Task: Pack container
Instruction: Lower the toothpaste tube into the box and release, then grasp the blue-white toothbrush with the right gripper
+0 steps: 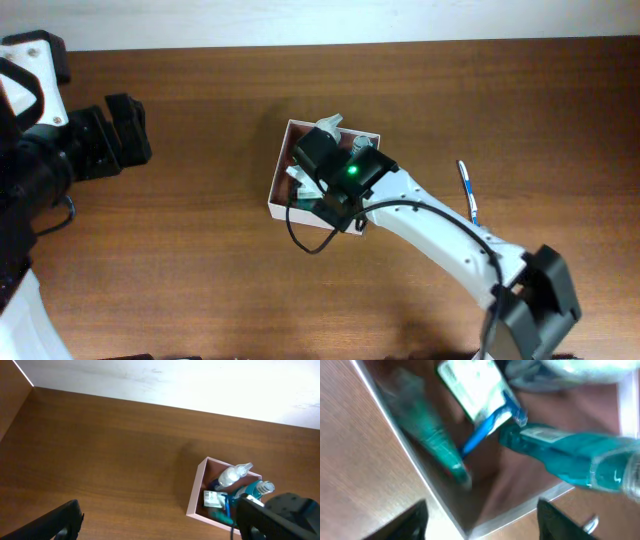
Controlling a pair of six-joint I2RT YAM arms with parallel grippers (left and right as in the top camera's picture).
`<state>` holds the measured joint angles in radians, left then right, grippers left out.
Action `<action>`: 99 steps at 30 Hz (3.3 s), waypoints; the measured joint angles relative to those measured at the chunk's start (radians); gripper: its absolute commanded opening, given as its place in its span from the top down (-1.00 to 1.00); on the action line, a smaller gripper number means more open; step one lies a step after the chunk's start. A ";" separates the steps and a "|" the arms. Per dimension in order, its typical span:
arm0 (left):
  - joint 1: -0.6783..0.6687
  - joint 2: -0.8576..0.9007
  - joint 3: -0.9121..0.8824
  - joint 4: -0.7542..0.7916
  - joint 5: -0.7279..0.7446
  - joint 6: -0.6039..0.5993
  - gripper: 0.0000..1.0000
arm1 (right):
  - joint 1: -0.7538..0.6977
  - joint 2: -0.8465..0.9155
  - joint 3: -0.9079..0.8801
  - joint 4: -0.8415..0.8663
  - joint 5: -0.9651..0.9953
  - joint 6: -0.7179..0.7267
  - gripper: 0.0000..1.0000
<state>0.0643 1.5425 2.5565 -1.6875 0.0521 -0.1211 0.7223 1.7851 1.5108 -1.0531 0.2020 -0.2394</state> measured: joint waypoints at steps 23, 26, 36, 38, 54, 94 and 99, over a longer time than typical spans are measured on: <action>0.000 0.000 0.000 0.000 0.000 0.000 -0.99 | -0.745 -0.058 0.026 -0.075 -0.113 0.402 -0.82; 0.000 0.000 0.000 0.000 0.000 0.000 -0.99 | -0.804 0.081 0.014 -0.064 -0.162 0.396 -0.82; 0.000 0.000 0.000 0.000 0.000 0.000 -0.99 | -0.840 0.288 0.007 -0.022 -0.222 0.359 -0.52; 0.000 0.000 0.000 0.000 0.000 0.000 -0.99 | -0.840 0.312 0.007 -0.020 -0.223 0.354 -0.37; 0.000 0.000 0.000 0.000 0.000 0.000 -0.99 | -0.840 0.357 0.011 -0.059 -0.240 0.348 0.85; 0.000 0.000 0.000 0.000 0.000 0.000 -0.99 | -0.795 0.163 -0.077 -0.096 -0.238 0.444 -0.29; 0.000 0.000 0.000 0.000 0.000 0.000 -0.99 | -0.832 0.264 -0.079 -0.069 -0.243 0.446 0.10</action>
<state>0.0643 1.5425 2.5565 -1.6875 0.0521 -0.1211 -0.1101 2.0495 1.4315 -1.1221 -0.0406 0.2070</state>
